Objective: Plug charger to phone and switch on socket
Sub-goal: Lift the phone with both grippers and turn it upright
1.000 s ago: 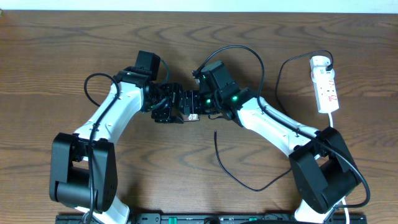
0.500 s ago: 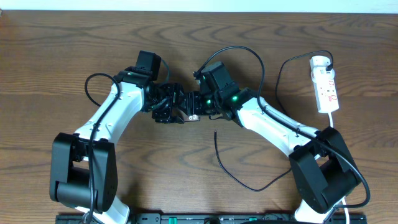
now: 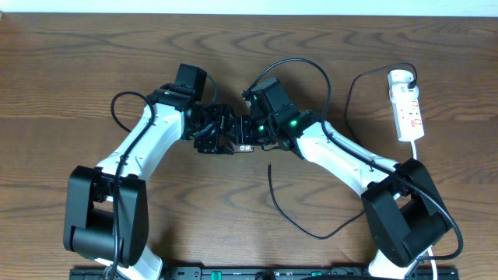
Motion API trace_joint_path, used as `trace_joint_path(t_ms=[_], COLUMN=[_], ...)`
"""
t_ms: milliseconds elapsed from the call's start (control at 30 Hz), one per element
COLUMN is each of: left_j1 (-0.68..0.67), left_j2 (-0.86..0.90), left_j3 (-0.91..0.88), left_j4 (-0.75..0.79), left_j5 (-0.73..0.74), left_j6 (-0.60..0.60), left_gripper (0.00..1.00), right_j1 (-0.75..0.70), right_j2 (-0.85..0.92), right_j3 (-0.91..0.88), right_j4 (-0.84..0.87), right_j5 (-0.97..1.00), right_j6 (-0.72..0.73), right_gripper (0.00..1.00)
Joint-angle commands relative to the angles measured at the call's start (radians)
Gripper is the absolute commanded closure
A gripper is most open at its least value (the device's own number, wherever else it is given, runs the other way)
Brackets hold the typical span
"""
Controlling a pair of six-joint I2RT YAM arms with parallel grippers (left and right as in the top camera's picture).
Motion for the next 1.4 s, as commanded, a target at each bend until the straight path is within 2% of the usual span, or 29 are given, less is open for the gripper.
trace_joint_path(t_ms=[0, 367, 1367], left_j1=[-0.003, -0.003, -0.003], left_j2=[-0.031, -0.031, -0.031], left_j3=[0.031, 0.031, 0.031], left_j4=[0.003, 0.003, 0.003], left_j5=[0.017, 0.017, 0.017], left_j6=[-0.011, -0.011, -0.011], left_gripper=[0.93, 0.93, 0.93], right_j1=[0.019, 0.023, 0.023], right_j2=[0.003, 0.003, 0.003], right_j3=[0.015, 0.015, 0.015], right_j4=[-0.002, -0.007, -0.007], right_j5=[0.015, 0.026, 0.026], right_j6=[-0.001, 0.006, 0.006], right_gripper=[0.59, 0.73, 0.93])
